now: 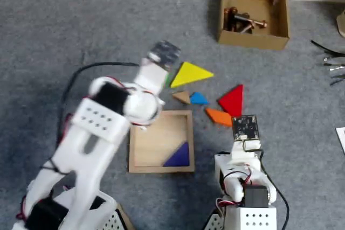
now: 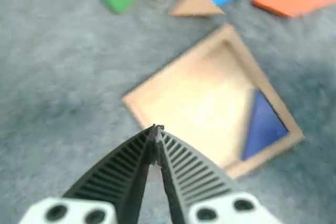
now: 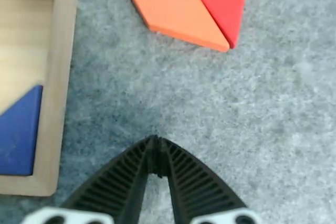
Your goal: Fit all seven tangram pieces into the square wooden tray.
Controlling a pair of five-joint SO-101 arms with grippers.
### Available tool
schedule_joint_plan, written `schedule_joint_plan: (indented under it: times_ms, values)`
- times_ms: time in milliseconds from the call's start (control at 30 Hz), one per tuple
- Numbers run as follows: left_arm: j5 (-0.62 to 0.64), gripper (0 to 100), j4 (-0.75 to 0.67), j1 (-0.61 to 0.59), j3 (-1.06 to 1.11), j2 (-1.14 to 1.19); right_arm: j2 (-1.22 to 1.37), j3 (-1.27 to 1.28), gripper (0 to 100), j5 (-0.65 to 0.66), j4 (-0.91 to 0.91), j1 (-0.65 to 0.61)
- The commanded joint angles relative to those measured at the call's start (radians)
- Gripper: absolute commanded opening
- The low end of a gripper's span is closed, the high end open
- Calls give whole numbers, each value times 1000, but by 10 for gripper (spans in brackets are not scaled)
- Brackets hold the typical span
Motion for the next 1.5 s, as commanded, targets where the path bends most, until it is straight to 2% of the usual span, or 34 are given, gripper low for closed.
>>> schedule_joint_plan:
  times_ms: [0, 133, 333, 700, 1000, 1467]
  values:
    - [-3, 11, 11, -88, -4, -93, -13, 122, 5, -5, -7, -7]
    - [-6, 11, 44, -140, 2, -148, -13, 122, 5, -5, -7, -7]
    - [-8, 7, 83, -145, 108, -265, -13, 122, 5, -5, -7, -7]
    - [-8, 7, 81, -150, 384, -653, -13, 122, 5, -5, -7, -7]
    - [-8, 7, 81, -328, 591, -937, -13, 122, 5, -5, -7, -7]
    - [-5, 7, 81, -331, 731, -1009, -13, 122, 5, -5, -7, -7]
